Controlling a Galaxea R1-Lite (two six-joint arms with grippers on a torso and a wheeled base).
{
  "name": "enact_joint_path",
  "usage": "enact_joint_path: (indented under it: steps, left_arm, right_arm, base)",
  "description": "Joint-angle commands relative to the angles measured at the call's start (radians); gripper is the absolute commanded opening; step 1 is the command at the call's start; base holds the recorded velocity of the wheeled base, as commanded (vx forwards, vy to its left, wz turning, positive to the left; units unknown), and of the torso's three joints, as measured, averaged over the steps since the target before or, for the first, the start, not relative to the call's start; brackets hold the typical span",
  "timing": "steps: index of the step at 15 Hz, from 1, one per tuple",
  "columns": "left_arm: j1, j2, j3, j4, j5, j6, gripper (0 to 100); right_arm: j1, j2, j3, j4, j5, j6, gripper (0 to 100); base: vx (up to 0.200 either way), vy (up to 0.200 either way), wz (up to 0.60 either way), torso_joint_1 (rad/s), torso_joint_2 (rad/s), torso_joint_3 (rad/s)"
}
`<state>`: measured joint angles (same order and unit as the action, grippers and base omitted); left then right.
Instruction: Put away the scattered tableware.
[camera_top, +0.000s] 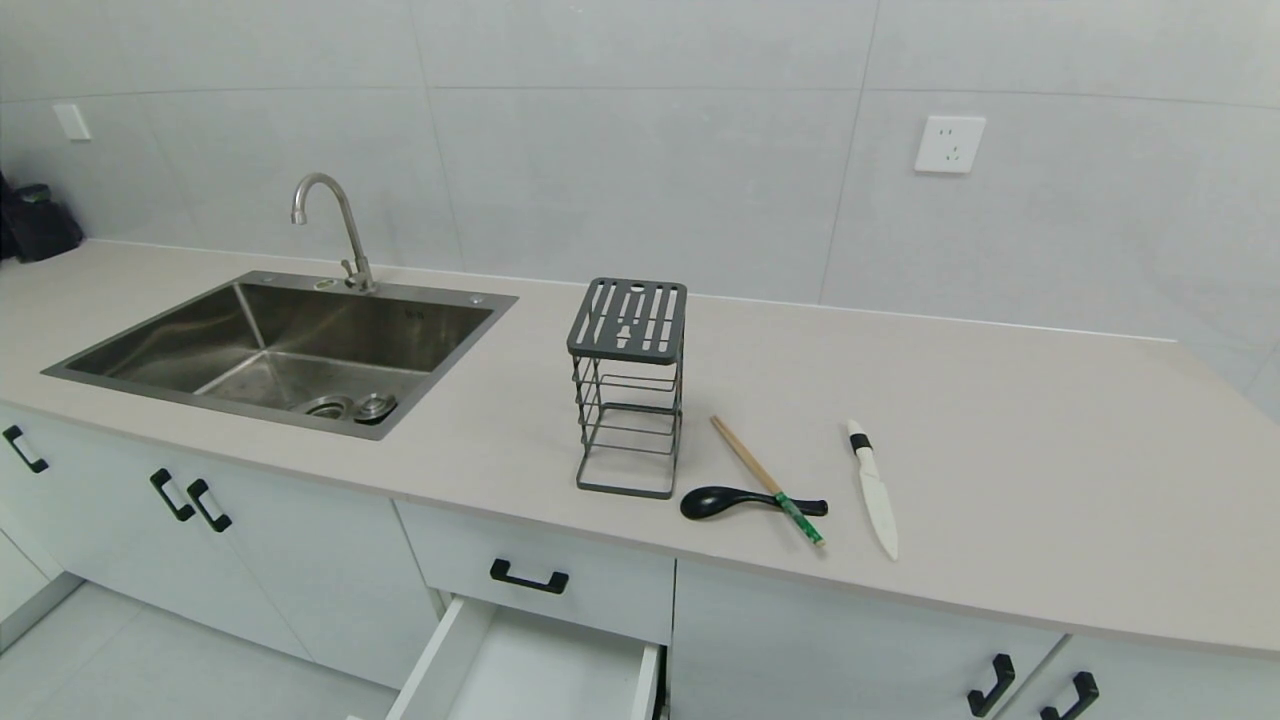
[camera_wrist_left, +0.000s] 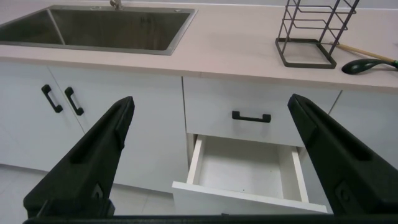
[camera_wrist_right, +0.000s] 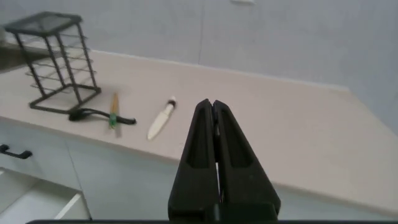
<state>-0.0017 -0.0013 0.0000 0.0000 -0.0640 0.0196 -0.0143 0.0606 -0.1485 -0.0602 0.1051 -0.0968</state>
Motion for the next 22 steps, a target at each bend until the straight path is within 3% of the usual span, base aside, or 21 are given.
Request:
enact_joint_path:
  steps: [1, 2, 4, 6, 8, 10, 12, 16, 19, 22]
  left_arm:
    - [0.000, 0.001, 0.000, 0.000, 0.000, 0.000, 100]
    - [0.000, 0.001, 0.000, 0.000, 0.000, 0.000, 100]
    - [0.000, 0.001, 0.000, 0.000, 0.000, 0.000, 100]
    - [0.000, 0.001, 0.000, 0.000, 0.000, 0.000, 100]
    - [0.000, 0.001, 0.000, 0.000, 0.000, 0.000, 100]
    - [0.000, 0.001, 0.000, 0.000, 0.000, 0.000, 100]
    - [0.000, 0.001, 0.000, 0.000, 0.000, 0.000, 100]
    - [0.000, 0.001, 0.000, 0.000, 0.000, 0.000, 100]
    - [0.000, 0.001, 0.000, 0.000, 0.000, 0.000, 100]
    - [0.000, 0.001, 0.000, 0.000, 0.000, 0.000, 100]
  right_arm:
    - [-0.012, 0.165, -0.108, -0.013, 0.145, -0.093, 0]
    - [-0.010, 0.219, -0.121, -0.024, 0.203, -0.123, 100]
    - [0.022, 0.326, -0.178, -0.052, 0.275, -0.133, 100]
    - [0.157, 0.464, -0.220, -0.073, 0.294, -0.149, 100]
    - [0.234, 0.648, -0.292, -0.078, 0.281, -0.155, 100]
    - [0.320, 0.907, -0.395, -0.081, 0.196, -0.119, 100]
    - [0.425, 1.030, -0.414, -0.082, 0.087, -0.067, 100]
    - [0.462, 1.213, -0.470, -0.087, 0.077, -0.050, 100]
    - [0.524, 1.358, -0.502, -0.087, 0.077, 0.123, 100]
    - [0.537, 1.512, -0.539, -0.087, 0.070, 0.160, 100]
  base:
    - [0.000, 0.000, 0.00, 0.000, 0.00, 0.000]
    - [0.000, 0.000, 0.00, 0.000, 0.00, 0.000]
    - [0.000, 0.000, 0.00, 0.000, 0.00, 0.000]
    - [0.000, 0.000, 0.00, 0.000, 0.00, 0.000]
    - [0.000, 0.000, 0.00, 0.000, 0.00, 0.000]
    - [0.000, 0.000, 0.00, 0.000, 0.00, 0.000]
    - [0.000, 0.000, 0.00, 0.000, 0.00, 0.000]
    - [0.000, 0.000, 0.00, 0.000, 0.00, 0.000]
    - [0.000, 0.000, 0.00, 0.000, 0.00, 0.000]
    - [0.000, 0.000, 0.00, 0.000, 0.00, 0.000]
